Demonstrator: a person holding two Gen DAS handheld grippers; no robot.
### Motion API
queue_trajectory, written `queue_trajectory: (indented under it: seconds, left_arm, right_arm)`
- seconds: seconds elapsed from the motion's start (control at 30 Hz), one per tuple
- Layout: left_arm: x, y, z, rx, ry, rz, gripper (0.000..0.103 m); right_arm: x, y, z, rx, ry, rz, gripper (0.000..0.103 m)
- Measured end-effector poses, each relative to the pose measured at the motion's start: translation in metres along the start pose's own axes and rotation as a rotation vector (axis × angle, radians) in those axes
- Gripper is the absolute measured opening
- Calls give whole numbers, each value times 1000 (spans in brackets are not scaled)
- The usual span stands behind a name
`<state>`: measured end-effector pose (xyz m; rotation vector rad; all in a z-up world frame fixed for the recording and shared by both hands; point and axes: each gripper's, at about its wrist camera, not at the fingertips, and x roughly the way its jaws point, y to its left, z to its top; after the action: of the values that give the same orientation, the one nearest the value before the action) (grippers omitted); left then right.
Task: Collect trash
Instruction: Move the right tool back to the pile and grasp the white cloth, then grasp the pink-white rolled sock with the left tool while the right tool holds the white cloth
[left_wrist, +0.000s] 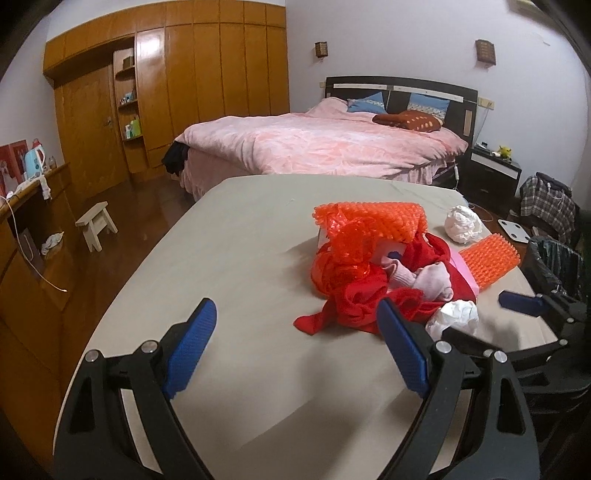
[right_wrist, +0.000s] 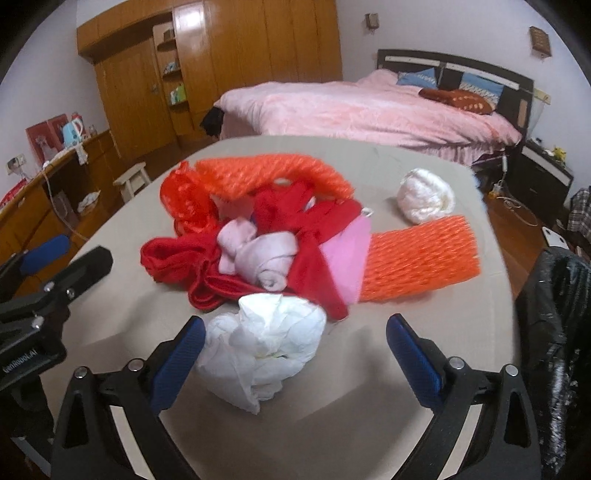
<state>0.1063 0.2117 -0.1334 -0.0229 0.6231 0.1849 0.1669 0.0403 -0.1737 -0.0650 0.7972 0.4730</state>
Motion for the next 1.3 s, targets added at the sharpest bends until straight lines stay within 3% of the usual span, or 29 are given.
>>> queue_trajectory:
  seconds: [0.1,0.2,0.4,0.43,0.8,1.03,1.3]
  left_arm:
    - [2,1,1,-5,6,-2,86]
    - [4,-1,1,-7,12,-8,86]
    - [4,-11,4,-1,8,-28,86]
    - [4,-15,5,0,6,-36,86]
    - [6,-50,14,32,-3,-92,85]
    - [15,-66,20,39,4,-125,76]
    - [35,-105,17,117,36,-167,60]
  right_arm:
    - [3,5,-2,-19,25,50,80]
    - [4,6,-4,-14,53,127,59]
    - [-15,-11,2,9,26,143,37]
    - [-19,-14,3,13,18,139,30]
    - [-40,-52,13,66,-43,81,23]
    - [-50,-78,20,103,-79,29,23]
    - [-50,-96,20,129,-84,14,23]
